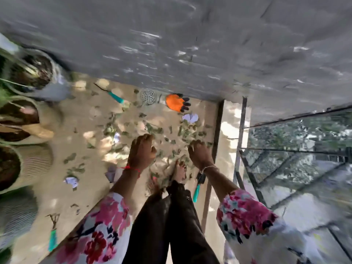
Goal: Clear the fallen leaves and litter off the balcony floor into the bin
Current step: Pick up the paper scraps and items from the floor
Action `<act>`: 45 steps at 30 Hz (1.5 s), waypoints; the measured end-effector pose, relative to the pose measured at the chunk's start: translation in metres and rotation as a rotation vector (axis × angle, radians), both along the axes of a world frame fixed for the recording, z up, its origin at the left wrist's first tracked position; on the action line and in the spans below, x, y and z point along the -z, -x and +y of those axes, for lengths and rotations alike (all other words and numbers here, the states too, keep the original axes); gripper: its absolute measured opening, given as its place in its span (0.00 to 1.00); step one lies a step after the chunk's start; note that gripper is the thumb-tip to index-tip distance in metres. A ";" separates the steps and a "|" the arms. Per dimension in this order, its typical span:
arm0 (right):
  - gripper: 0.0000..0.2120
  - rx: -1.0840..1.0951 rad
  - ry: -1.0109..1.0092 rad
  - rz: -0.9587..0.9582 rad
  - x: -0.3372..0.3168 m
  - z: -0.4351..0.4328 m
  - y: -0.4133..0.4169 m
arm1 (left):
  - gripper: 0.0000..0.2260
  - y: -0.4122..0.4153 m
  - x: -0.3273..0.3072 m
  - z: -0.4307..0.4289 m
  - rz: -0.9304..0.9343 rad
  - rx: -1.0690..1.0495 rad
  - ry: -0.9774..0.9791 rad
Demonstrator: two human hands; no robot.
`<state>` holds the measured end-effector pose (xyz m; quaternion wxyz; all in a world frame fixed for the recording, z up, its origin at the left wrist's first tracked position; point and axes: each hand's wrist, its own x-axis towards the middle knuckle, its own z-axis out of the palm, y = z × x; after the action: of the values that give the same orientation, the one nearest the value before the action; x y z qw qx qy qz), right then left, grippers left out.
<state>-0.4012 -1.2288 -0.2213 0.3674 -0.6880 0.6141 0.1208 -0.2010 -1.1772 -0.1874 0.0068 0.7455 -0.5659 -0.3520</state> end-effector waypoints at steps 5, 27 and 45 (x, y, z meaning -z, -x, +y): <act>0.14 -0.028 -0.029 0.099 0.092 -0.041 0.006 | 0.16 0.001 0.089 -0.036 0.006 0.034 0.039; 0.29 0.151 0.234 0.196 0.492 -0.196 0.018 | 0.27 0.007 0.476 -0.067 0.065 0.095 -0.121; 0.05 0.518 -0.064 -0.456 0.356 -0.046 -0.047 | 0.23 0.055 0.375 -0.092 0.805 -0.882 -0.260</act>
<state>-0.3541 -1.2747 -0.5775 0.5349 -0.5069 0.6663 -0.1141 -0.2558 -1.2689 -0.5627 0.2741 0.7128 -0.1093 -0.6363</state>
